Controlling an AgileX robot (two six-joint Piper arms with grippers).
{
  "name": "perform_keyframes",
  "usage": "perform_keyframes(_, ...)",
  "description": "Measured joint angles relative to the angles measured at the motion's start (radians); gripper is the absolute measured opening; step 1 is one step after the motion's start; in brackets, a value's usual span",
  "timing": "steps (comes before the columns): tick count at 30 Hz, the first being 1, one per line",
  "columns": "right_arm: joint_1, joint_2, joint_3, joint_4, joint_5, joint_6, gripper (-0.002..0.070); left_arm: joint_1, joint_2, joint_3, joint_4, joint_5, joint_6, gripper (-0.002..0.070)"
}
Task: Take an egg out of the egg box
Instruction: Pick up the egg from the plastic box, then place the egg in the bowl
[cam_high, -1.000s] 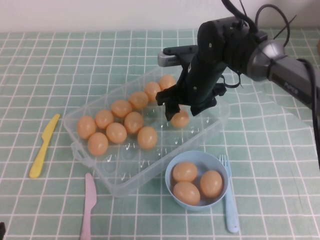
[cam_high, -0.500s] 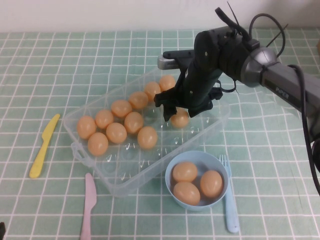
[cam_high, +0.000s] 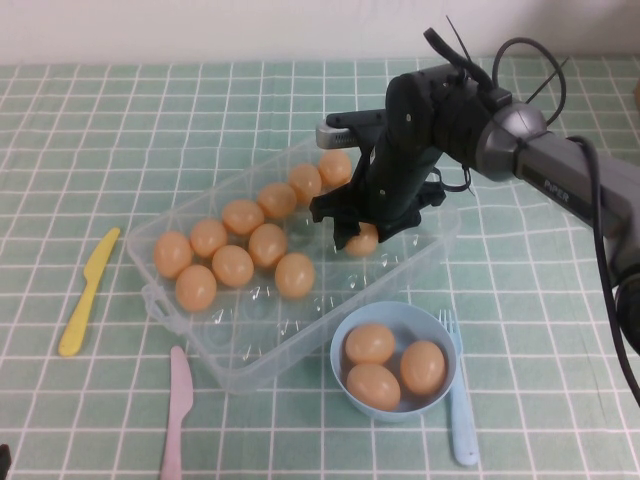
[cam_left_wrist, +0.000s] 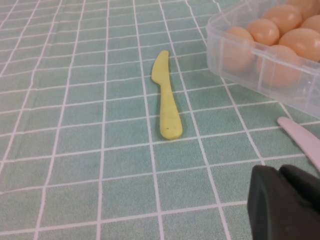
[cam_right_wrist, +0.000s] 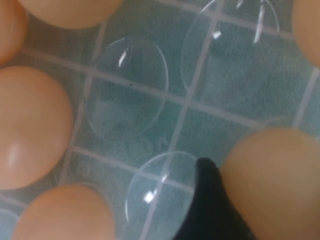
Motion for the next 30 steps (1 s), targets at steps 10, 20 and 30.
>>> perform_keyframes(10, 0.005, -0.138, 0.0, 0.0, 0.126, 0.0, 0.0389, 0.0, 0.0, 0.0, 0.0, 0.0, 0.0, -0.0005)
perform_keyframes(20, 0.049, -0.469, 0.331, 0.002, 0.066, -0.051, 0.0388, 0.0, 0.0, 0.0, 0.0, 0.0, 0.0, -0.0004)
perform_keyframes(30, 0.088, -0.738, 0.769, 0.058, -0.084, -0.133, 0.0388, 0.0, 0.0, 0.0, 0.0, 0.0, -0.005, -0.0005)
